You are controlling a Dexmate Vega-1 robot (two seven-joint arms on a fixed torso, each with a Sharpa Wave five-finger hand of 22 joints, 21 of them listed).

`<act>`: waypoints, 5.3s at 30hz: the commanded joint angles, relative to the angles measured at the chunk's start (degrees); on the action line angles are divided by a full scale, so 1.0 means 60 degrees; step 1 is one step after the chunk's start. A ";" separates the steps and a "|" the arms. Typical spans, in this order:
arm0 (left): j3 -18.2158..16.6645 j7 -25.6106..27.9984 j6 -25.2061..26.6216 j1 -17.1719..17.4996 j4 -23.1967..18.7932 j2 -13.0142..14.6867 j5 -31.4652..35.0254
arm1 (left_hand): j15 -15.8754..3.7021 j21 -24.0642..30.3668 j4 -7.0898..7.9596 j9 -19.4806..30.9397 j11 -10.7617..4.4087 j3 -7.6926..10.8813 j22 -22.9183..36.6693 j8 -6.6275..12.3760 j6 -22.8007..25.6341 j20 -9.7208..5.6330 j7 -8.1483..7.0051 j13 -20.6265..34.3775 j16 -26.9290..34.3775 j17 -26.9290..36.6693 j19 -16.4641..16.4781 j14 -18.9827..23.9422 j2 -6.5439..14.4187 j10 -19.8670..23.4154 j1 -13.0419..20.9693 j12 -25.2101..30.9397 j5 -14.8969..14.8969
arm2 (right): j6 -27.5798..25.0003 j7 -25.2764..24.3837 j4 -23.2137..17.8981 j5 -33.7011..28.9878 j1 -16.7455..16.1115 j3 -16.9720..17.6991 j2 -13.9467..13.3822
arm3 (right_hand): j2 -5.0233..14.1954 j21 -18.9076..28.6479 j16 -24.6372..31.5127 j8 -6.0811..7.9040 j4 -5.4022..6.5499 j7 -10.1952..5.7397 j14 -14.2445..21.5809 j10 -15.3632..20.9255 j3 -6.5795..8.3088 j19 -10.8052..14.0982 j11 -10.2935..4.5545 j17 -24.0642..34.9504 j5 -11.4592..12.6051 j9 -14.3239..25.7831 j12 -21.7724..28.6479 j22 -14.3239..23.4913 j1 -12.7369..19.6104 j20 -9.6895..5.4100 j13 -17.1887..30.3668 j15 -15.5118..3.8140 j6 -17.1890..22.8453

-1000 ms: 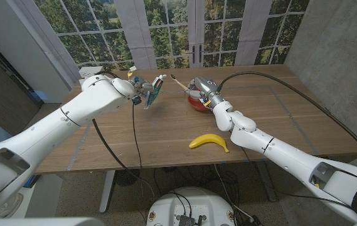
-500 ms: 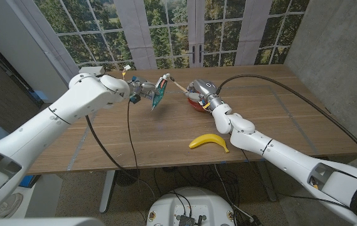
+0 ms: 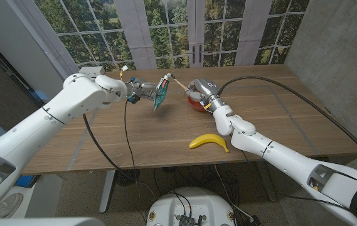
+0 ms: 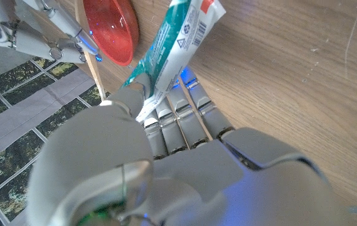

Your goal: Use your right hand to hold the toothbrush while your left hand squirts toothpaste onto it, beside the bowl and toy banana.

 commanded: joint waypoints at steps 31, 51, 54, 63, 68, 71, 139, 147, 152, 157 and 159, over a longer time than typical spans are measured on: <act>-0.1241 -0.1345 -0.2029 0.1096 0.1793 -0.0564 -0.4607 | -0.1189 0.0449 -0.0015 -0.0004 0.0061 0.0038 0.0030 -0.0096 0.0128 0.0035 0.0304 -0.0022 0.0055 0.0056 0.0329 0.0486 -0.0033 0.0418 -0.0229 0.0070 0.0067 | 0.0691 -0.1304 0.1279 -0.0577 0.0101 -0.0353 0.0212 | 0.0280 0.0237 -0.0155 0.0017 0.0002 -0.0105 0.0143 0.0409 0.0069 -0.0079 -0.0265 0.0098 0.0066 0.0026 -0.0100 0.0009 0.0375 -0.0789 -0.0047 -0.0879 0.0207; -0.0746 -0.2174 -0.1969 0.0552 0.2501 -0.0459 -0.4998 | -0.1123 0.0971 0.0174 -0.0151 0.0241 0.0150 -0.0012 -0.0128 0.0897 0.0004 0.0668 -0.0344 -0.0045 -0.0157 0.0799 0.1208 -0.0031 0.1033 -0.0807 0.0093 0.0019 | 0.0710 -0.1491 0.1542 -0.0574 0.0213 -0.0408 0.0318 | 0.0268 0.0337 -0.0224 0.0002 -0.0003 -0.0111 0.0174 0.0406 0.0073 -0.0119 -0.0288 0.0145 0.0070 0.0017 -0.0136 -0.0001 0.0376 -0.0802 -0.0033 -0.0888 0.0224; -0.0656 -0.2318 -0.2017 0.0464 0.2554 -0.0451 -0.4894 | -0.1129 0.1006 0.0185 -0.0165 0.0242 0.0165 -0.0019 -0.0133 0.0967 0.0003 0.0663 -0.0375 -0.0051 -0.0175 0.0807 0.1277 -0.0025 0.1130 -0.0868 0.0108 0.0013 | 0.0733 -0.1499 0.1572 -0.0554 0.0227 -0.0415 0.0329 | 0.0266 0.0355 -0.0236 -0.0002 -0.0006 -0.0106 0.0175 0.0424 0.0074 -0.0123 -0.0285 0.0153 0.0070 0.0017 -0.0139 -0.0002 0.0378 -0.0803 -0.0036 -0.0891 0.0220; -0.0723 -0.2148 -0.2149 0.0494 0.2525 -0.0567 -0.4943 | -0.1164 0.1178 0.0154 -0.0216 0.0261 0.0251 -0.0043 -0.0135 0.1282 -0.0033 0.0687 -0.0487 -0.0039 -0.0205 0.0920 0.1540 0.0015 0.1434 -0.1010 0.0136 -0.0002 | 0.0743 -0.1486 0.1651 -0.0522 0.0273 -0.0447 0.0368 | 0.0272 0.0383 -0.0267 -0.0012 -0.0006 -0.0104 0.0179 0.0408 0.0081 -0.0159 -0.0282 0.0167 0.0072 0.0015 -0.0142 -0.0005 0.0382 -0.0807 -0.0004 -0.0893 0.0216; -0.1038 -0.1492 -0.2310 0.0857 0.2358 -0.0751 -0.5295 | -0.1161 0.1293 0.0157 -0.0248 0.0281 0.0294 -0.0058 -0.0134 0.1504 -0.0071 0.0694 -0.0558 0.0023 -0.0197 0.0981 0.1792 0.0047 0.1696 -0.1113 0.0176 -0.0024 | 0.0769 -0.1473 0.1697 -0.0503 0.0300 -0.0467 0.0378 | 0.0268 0.0415 -0.0277 -0.0018 -0.0003 -0.0114 0.0196 0.0403 0.0077 -0.0159 -0.0283 0.0185 0.0070 0.0013 -0.0161 -0.0008 0.0377 -0.0812 -0.0011 -0.0888 0.0215; -0.1242 -0.1000 -0.2389 0.1078 0.2259 -0.0891 -0.5571 | -0.1146 0.1413 0.0210 -0.0271 0.0236 0.0349 -0.0071 -0.0128 0.1713 -0.0102 0.0712 -0.0615 0.0078 -0.0186 0.1081 0.2019 0.0121 0.1948 -0.1214 0.0221 -0.0041 | 0.0801 -0.1462 0.1735 -0.0493 0.0325 -0.0486 0.0385 | 0.0263 0.0432 -0.0283 -0.0015 -0.0010 -0.0110 0.0208 0.0428 0.0078 -0.0166 -0.0282 0.0197 0.0070 0.0013 -0.0166 -0.0009 0.0384 -0.0806 -0.0022 -0.0897 0.0232; -0.0428 -0.0942 -0.0973 -0.0270 0.3129 -0.1075 -0.5756 | -0.1228 0.2484 -0.0171 0.0337 0.0311 0.0900 -0.0131 -0.0201 0.2690 -0.0279 0.0821 -0.0879 0.0216 -0.0039 0.1336 0.2789 -0.0003 0.3116 -0.0984 0.0192 -0.0024 | 0.1196 -0.1782 0.1791 -0.0250 0.0417 -0.0359 0.0514 | 0.0245 0.0730 -0.0459 -0.0068 -0.0006 -0.0102 0.0287 0.0487 0.0084 -0.0256 -0.0275 0.0355 0.0073 0.0007 -0.0262 -0.0033 0.0375 -0.0820 0.0021 -0.0886 0.0246; -0.0625 -0.0746 -0.1189 0.0002 0.2852 -0.1070 -0.5730 | -0.1209 0.2552 -0.0169 0.0403 0.0340 0.0888 -0.0140 -0.0260 0.2668 -0.0249 0.0778 -0.0881 0.0179 -0.0035 0.1246 0.2731 -0.0051 0.3043 -0.0992 0.0120 -0.0020 | 0.1194 -0.1883 0.1974 -0.0156 0.0465 -0.0304 0.0614 | 0.0254 0.0763 -0.0484 -0.0076 -0.0012 -0.0100 0.0292 0.0469 0.0099 -0.0270 -0.0292 0.0370 0.0074 0.0006 -0.0275 -0.0037 0.0386 -0.0813 0.0041 -0.0893 0.0246; -0.0738 -0.0564 -0.1362 0.0170 0.2704 -0.1079 -0.5720 | -0.1194 0.2579 -0.0139 0.0407 0.0341 0.0864 -0.0145 -0.0298 0.2663 -0.0233 0.0761 -0.0881 0.0149 -0.0037 0.1203 0.2682 -0.0073 0.3015 -0.1042 0.0090 -0.0024 | 0.1207 -0.1913 0.2005 -0.0077 0.0480 -0.0263 0.0625 | 0.0249 0.0784 -0.0491 -0.0088 -0.0015 -0.0094 0.0301 0.0466 0.0100 -0.0270 -0.0285 0.0383 0.0070 0.0006 -0.0286 -0.0038 0.0386 -0.0805 0.0042 -0.0892 0.0229; -0.0749 -0.0551 -0.1693 0.0291 0.2615 -0.1099 -0.5525 | -0.1206 0.2605 -0.0130 0.0428 0.0332 0.0859 -0.0152 -0.0334 0.2650 -0.0231 0.0707 -0.0880 0.0128 -0.0030 0.1145 0.2649 -0.0073 0.3011 -0.1067 0.0067 -0.0022 | 0.1211 -0.1821 0.1986 0.0062 0.0474 -0.0219 0.0629 | 0.0258 0.0806 -0.0500 -0.0095 -0.0012 -0.0093 0.0312 0.0474 0.0106 -0.0274 -0.0299 0.0396 0.0066 0.0005 -0.0293 -0.0040 0.0385 -0.0788 0.0045 -0.0890 0.0224; -0.0732 -0.0743 -0.1948 0.0340 0.2663 -0.1138 -0.5405 | -0.1191 0.2610 -0.0119 0.0441 0.0300 0.0851 -0.0156 -0.0357 0.2639 -0.0225 0.0699 -0.0879 0.0099 -0.0037 0.1078 0.2604 -0.0078 0.2956 -0.1092 0.0032 -0.0022 | 0.1197 -0.1787 0.1986 0.0111 0.0467 -0.0205 0.0636 | 0.0260 0.0813 -0.0508 -0.0097 -0.0009 -0.0089 0.0308 0.0454 0.0107 -0.0275 -0.0299 0.0396 0.0064 0.0005 -0.0297 -0.0040 0.0381 -0.0781 0.0055 -0.0885 0.0224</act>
